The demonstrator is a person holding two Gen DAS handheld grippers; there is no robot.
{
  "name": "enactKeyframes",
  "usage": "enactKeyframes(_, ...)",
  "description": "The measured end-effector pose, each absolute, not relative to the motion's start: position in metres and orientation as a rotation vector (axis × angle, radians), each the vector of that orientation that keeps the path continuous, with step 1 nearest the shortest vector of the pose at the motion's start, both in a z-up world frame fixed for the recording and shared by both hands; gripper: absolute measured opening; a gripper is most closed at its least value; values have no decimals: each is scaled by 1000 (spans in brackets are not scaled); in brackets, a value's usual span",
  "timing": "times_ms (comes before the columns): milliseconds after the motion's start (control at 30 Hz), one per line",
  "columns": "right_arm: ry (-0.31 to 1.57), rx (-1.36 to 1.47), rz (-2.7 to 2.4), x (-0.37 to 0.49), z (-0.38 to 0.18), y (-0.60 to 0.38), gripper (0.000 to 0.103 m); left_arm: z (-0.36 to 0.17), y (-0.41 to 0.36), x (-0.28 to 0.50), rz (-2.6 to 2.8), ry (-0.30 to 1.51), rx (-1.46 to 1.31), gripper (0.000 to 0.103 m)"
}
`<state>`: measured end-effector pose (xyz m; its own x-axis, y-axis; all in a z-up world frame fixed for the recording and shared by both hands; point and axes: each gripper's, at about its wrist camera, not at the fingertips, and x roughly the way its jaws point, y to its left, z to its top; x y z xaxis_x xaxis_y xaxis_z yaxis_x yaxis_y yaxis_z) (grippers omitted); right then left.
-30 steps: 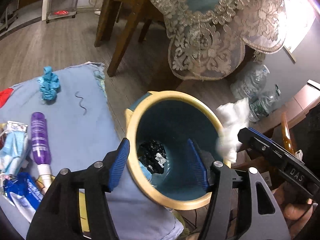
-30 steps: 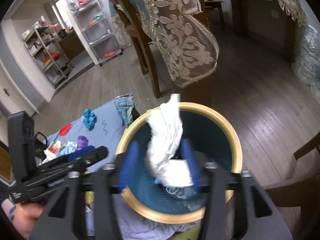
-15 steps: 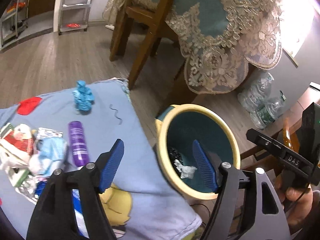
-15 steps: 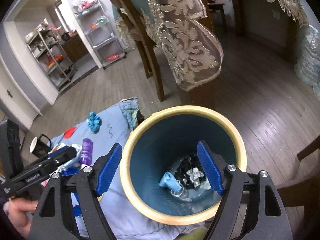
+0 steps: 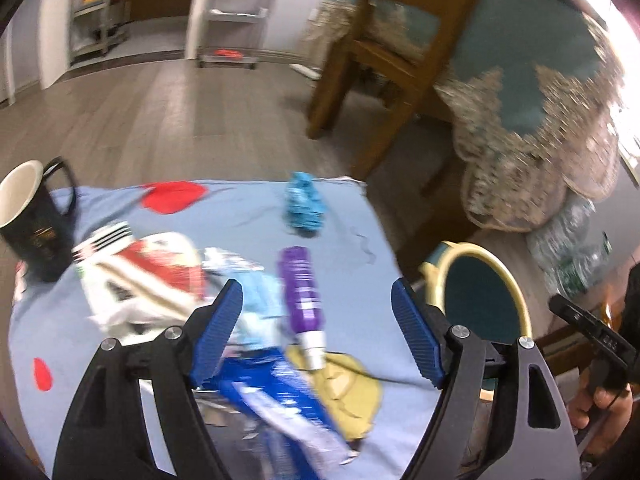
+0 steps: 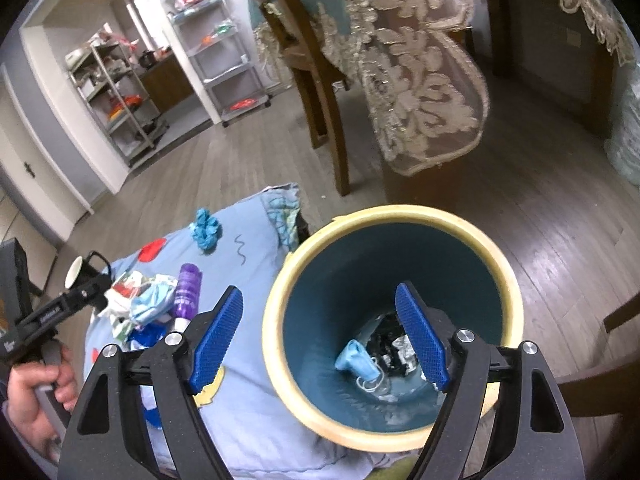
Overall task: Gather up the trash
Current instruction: 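Grasp the blue glove with the right gripper while the left gripper grasps the snack wrapper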
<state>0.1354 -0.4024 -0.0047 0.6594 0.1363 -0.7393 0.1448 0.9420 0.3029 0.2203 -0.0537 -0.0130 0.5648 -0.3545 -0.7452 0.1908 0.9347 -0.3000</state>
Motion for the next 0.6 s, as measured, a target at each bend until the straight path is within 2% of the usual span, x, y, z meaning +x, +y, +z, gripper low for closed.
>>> enactKeyframes(333, 886, 261, 106, 159, -14, -350, 79, -27, 33, 225, -169, 918, -325, 75)
enactKeyframes(600, 900, 180, 200, 215, -24, -296, 79, -56, 77, 238, -106, 963, -548, 74)
